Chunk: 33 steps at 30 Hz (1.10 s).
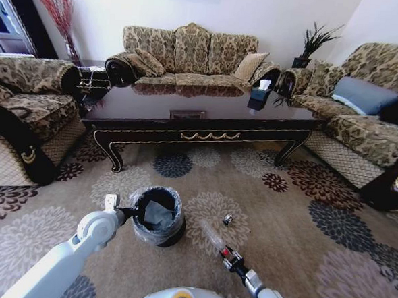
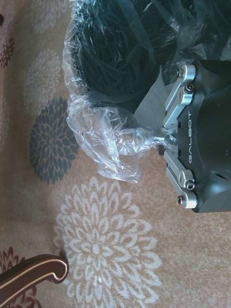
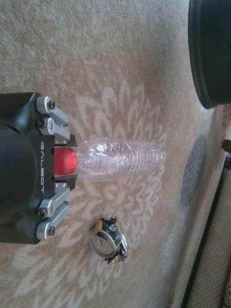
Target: Move to the front of the table and pick up the trash from the floor, then place it into the trash bin.
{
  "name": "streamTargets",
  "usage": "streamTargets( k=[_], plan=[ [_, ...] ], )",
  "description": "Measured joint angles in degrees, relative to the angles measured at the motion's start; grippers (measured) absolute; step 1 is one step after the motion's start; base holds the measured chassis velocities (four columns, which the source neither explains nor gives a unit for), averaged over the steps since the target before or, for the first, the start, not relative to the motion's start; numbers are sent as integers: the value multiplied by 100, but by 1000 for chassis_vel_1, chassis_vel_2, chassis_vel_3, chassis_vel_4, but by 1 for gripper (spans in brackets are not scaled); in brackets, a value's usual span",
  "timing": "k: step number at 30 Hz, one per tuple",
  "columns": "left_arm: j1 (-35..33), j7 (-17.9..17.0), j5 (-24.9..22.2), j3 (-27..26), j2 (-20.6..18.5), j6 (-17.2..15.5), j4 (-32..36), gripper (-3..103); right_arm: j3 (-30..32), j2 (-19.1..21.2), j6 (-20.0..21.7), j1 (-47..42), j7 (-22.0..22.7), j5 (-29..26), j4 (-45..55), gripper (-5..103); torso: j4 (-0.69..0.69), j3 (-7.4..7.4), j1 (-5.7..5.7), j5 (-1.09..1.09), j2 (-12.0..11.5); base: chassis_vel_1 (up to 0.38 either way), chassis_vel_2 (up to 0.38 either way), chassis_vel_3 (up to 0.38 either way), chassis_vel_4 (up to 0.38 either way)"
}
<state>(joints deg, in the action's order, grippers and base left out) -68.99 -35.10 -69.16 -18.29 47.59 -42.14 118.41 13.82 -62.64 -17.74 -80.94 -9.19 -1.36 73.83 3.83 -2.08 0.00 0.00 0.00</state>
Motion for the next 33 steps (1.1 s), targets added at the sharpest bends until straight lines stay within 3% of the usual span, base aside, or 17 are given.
streamTargets(
  k=[2,9,22,27,32,33],
  plan=[
    [0,-6,-4,4,-1,0,11,2,6,-15,-15,-3,14,15,3,28,0,0,0,-1,0,0,0,0,0],
    [-6,-2,0,31,21,0,-2,2,12,-31,-24,-29,23,51,43,1,0,0,0,0,0,0,0,0,0],
    [-3,9,17,65,58,0,-46,2,48,47,-30,-75,19,8,169,-3,0,-1,0,0,0,0,0,0,0],
    [-2,16,21,66,59,0,-53,2,59,139,-17,-144,23,-44,383,12,0,0,0,0,0,0,0,0,0],
    [-77,30,-81,-125,-38,0,-55,2,14,234,-32,-65,-27,-7,400,33,1,-1,0,-1,0,0,0,0,0],
    [-77,30,-81,-125,-38,0,-55,2,14,234,-32,-65,-27,-7,400,33,1,-1,0,-1,0,0,0,0,0]
  ],
)
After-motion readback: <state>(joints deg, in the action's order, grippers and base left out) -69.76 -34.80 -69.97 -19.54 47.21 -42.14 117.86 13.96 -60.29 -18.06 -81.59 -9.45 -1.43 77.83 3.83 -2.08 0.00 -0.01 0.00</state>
